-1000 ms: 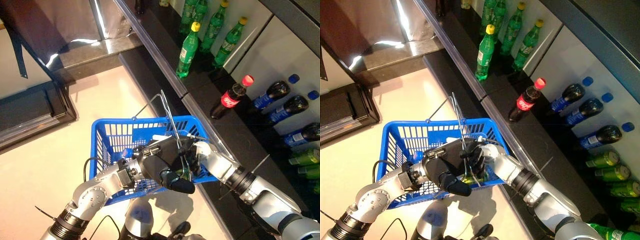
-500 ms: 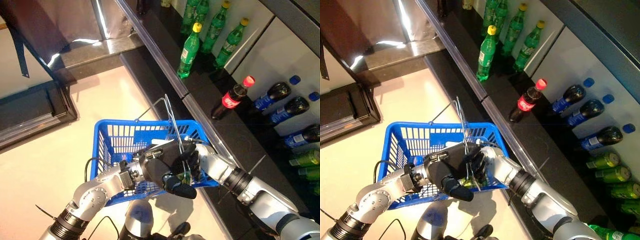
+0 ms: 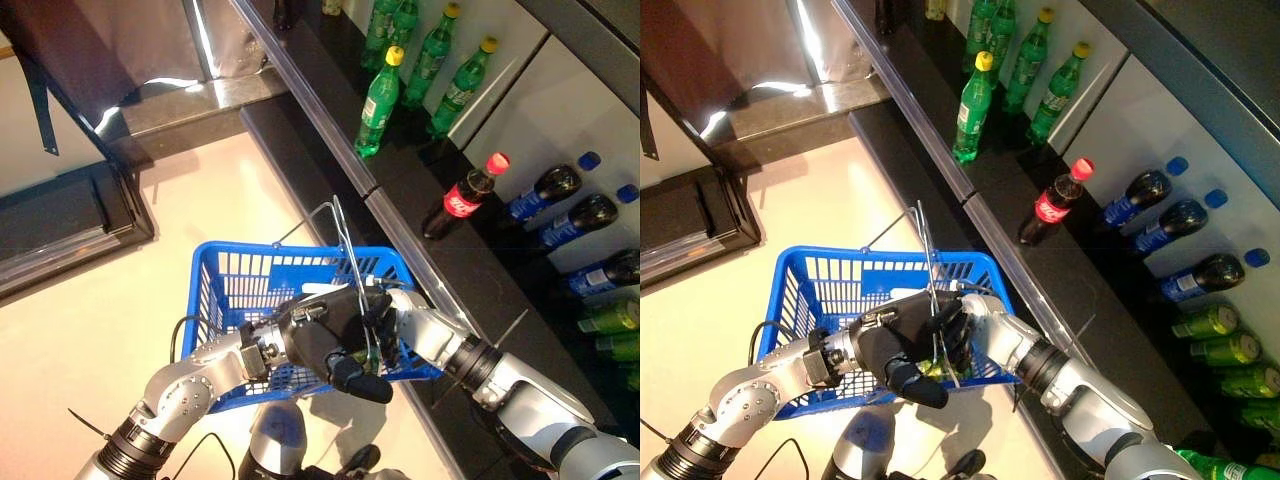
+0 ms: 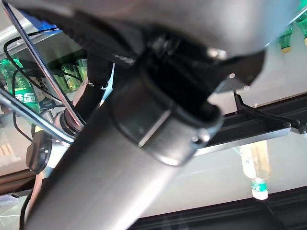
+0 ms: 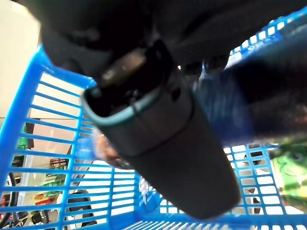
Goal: Pick up the drink and place into the basket.
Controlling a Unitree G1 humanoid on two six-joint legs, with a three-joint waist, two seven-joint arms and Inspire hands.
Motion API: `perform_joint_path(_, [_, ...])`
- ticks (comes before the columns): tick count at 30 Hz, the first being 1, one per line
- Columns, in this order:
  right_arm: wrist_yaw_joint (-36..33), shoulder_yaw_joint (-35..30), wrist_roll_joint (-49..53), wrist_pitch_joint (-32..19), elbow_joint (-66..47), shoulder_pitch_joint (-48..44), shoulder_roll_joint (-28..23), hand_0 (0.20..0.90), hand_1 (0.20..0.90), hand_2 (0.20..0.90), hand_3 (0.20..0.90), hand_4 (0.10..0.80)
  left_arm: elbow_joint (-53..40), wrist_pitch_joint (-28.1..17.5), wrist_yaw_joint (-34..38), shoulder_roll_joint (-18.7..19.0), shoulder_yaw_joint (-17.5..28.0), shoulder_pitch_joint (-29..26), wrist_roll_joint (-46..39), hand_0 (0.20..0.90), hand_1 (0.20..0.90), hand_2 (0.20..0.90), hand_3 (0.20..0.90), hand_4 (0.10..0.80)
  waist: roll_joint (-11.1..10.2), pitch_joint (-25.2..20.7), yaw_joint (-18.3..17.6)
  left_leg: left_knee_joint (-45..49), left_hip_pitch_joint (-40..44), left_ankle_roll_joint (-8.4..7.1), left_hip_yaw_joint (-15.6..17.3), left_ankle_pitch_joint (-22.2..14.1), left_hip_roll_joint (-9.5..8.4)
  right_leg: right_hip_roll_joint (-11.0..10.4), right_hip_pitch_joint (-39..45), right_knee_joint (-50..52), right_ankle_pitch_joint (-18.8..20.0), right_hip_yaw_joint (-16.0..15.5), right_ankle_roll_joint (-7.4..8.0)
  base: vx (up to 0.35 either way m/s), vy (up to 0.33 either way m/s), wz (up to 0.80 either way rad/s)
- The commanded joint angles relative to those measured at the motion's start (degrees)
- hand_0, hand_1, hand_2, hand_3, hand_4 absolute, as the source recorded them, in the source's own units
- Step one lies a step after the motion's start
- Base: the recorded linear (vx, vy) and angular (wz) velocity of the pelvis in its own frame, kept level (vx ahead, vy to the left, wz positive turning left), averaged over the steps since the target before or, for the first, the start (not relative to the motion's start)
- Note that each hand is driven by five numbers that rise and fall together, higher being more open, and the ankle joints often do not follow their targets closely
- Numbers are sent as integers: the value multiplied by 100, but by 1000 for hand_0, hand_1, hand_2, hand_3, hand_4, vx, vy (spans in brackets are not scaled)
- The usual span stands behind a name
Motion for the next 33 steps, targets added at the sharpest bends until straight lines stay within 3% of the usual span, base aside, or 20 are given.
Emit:
perform_joint_path(1, [-328, 266, 288, -243, 271, -1, 553, 900, 900, 900, 900, 800, -1620, -1057, -1331, -1573, -230, -700, -1217, 300, 300, 300, 200, 100, 61, -2396, -4, -306, 154, 265, 59, -98, -185, 151, -102, 280, -35, -40, -329, 0, 0, 0])
perform_joint_path(22, [-790, -629, 439, -181, -714, 365, 66, 900, 900, 900, 900, 800, -1392, -1519, -961, -1410, 484, -457, -908, 300, 300, 300, 200, 100, 108, -2368, -179, -306, 211, 274, 245, -121, -135, 149, -126, 270, -23, 112, -301, -1, 2, -1])
perform_joint_path(33, [-879, -1365, 529, -266, -1347, 867, -279, 900, 900, 900, 900, 800, -1084, -1766, -547, -1366, 1325, -68, -908, 300, 300, 300, 200, 100, 118, -2373, -298, -306, 207, 289, 324, -116, -115, 134, -184, 265, 8, 212, -278, -8, 1, -3])
